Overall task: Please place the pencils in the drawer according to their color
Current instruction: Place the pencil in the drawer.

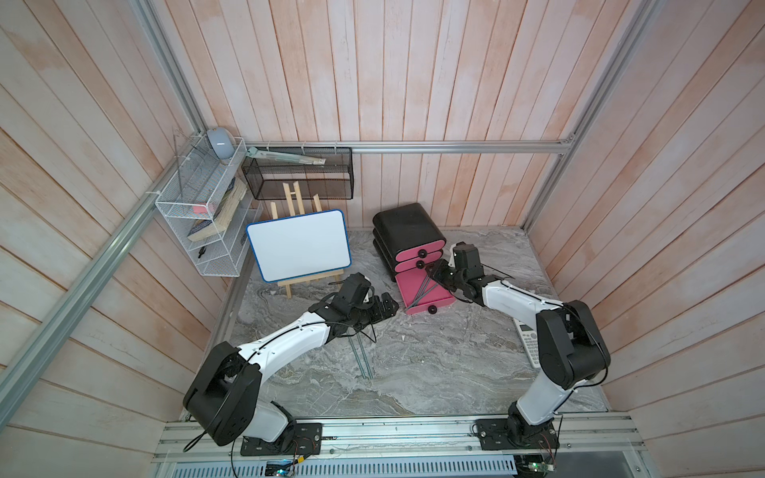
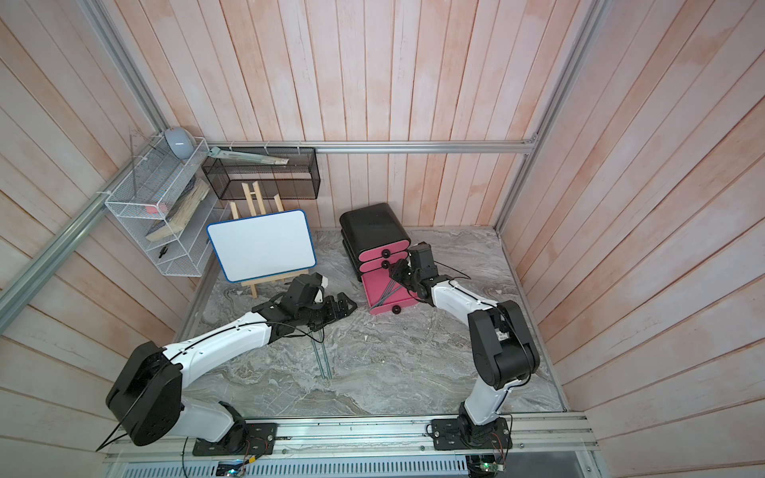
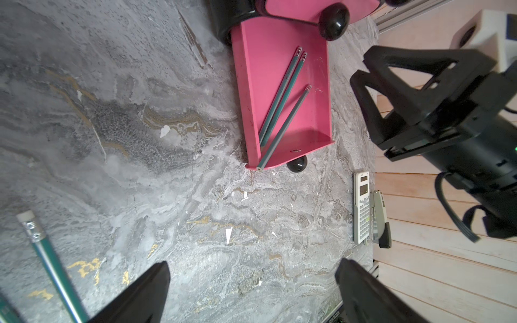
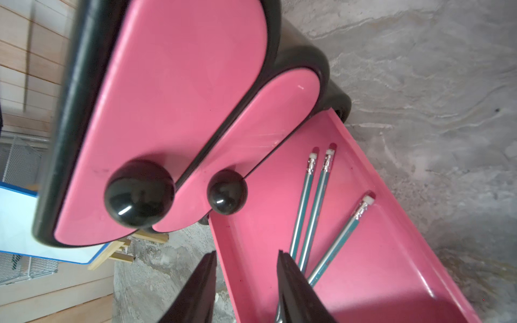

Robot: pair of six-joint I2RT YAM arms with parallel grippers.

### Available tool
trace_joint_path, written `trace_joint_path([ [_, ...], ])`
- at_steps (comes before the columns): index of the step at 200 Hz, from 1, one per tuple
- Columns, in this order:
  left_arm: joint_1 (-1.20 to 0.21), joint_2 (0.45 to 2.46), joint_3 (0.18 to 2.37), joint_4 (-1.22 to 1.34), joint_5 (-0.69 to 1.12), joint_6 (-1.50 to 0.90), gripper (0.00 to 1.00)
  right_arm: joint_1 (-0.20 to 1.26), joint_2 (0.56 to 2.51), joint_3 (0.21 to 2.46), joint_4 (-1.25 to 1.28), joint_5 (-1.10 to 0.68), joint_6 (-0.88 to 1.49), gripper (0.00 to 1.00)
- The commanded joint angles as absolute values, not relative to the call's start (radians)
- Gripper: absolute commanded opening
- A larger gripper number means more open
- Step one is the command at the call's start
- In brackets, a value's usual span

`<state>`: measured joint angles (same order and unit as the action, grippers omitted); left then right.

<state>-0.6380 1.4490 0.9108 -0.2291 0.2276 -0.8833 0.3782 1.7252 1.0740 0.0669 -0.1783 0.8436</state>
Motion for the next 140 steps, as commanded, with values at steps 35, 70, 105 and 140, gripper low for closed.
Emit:
trace_joint_path([
  [35, -0.638, 1.428, 0.931, -0.232, 0.215, -0.863, 1.0, 0.399, 1.765, 1.03, 0.003, -0.18, 0.821, 0.49],
  [70, -0.638, 1.43, 0.928, -0.227, 0.218, -0.864, 1.0, 0.4, 1.79, 1.029, -0.011, -0.181, 0.823, 0.5],
  [105, -0.634, 1.424, 0.921, -0.22, 0.22, -0.865, 1.0, 0.399, 1.824, 1.049, -0.025, -0.186, 0.824, 0.5],
  [140, -0.629, 1.422, 0.914, -0.214, 0.224, -0.865, 1.0, 0.395, 1.885, 1.122, -0.069, -0.188, 0.811, 0.51],
])
